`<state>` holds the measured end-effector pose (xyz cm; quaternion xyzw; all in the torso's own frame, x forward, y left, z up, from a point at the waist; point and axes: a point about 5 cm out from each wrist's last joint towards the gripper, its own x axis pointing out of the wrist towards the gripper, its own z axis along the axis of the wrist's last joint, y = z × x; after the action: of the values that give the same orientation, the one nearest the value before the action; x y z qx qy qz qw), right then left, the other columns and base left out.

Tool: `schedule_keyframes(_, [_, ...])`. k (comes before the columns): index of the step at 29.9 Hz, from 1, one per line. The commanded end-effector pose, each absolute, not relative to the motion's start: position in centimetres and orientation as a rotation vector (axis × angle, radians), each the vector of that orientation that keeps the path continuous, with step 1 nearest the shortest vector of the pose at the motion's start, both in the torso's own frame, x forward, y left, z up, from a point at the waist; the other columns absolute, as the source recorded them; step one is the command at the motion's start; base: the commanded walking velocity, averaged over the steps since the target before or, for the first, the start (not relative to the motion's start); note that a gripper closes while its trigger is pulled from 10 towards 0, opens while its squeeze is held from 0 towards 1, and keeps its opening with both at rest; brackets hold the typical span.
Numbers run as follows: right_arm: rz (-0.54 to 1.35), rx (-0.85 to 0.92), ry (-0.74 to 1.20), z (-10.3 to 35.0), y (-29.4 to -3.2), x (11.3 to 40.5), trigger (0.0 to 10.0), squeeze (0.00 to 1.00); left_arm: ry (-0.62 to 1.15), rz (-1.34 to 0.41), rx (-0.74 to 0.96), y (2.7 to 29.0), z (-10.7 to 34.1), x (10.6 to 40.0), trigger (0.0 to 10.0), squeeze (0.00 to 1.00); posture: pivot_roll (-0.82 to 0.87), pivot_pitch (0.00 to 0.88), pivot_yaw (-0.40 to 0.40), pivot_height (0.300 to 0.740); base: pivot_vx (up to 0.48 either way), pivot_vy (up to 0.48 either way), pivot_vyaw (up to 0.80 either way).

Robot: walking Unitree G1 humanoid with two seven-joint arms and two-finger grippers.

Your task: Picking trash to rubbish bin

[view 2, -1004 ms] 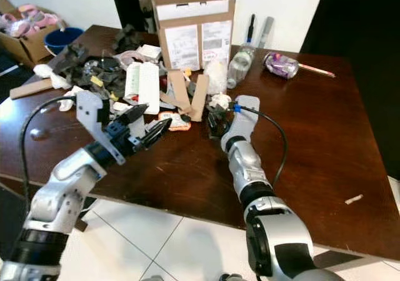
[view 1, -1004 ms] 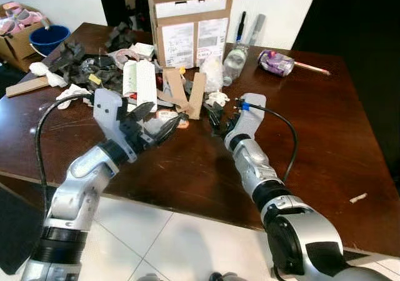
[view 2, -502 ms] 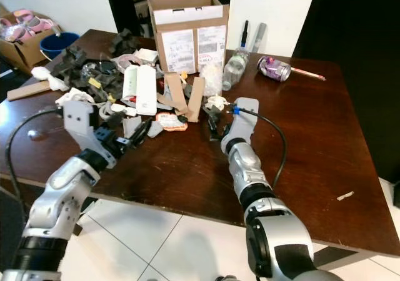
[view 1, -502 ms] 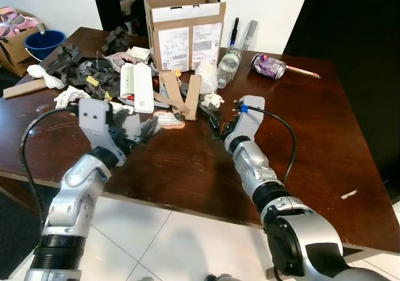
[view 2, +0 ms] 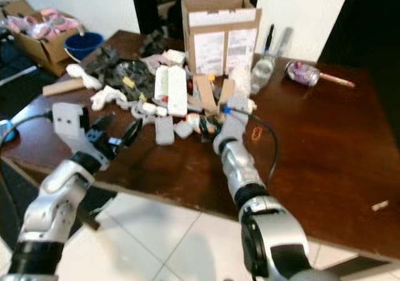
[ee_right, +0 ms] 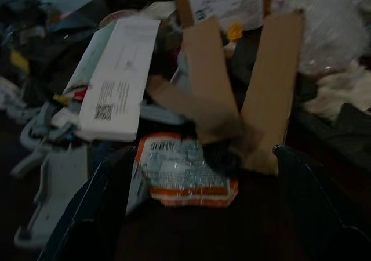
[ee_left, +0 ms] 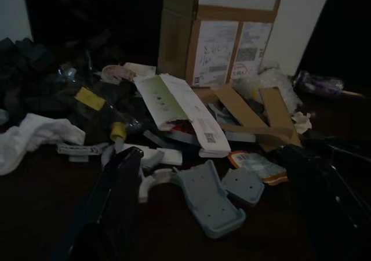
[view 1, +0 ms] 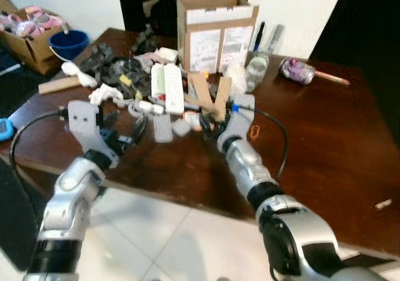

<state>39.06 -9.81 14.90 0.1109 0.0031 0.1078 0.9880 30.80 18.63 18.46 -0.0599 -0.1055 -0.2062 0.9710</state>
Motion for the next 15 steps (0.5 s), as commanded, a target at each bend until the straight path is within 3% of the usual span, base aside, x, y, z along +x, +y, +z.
schedule_keyframes(1, [0.228,0.225,0.032,14.36,-9.34,38.87,10.0,0.00,-0.204,-0.414,-0.108,18.52,18.17,30.71,10.0,0.00,0.22,0.095,-0.056,0.740,0.000,0.412,0.00])
schedule_keyframes(12, [0.232,0.226,0.035,14.19,-9.12,38.75,10.0,0.00,-0.205,-0.410,-0.109,18.65,18.23,30.66,10.0,0.00,0.22,0.106,-0.053,0.740,0.000,0.423,0.00])
schedule_keyframes(15, [0.233,0.225,0.037,14.12,-9.14,38.73,10.0,0.00,-0.214,-0.396,-0.130,18.80,18.26,30.58,10.0,0.00,0.22,0.112,-0.054,0.740,0.000,0.000,0.00])
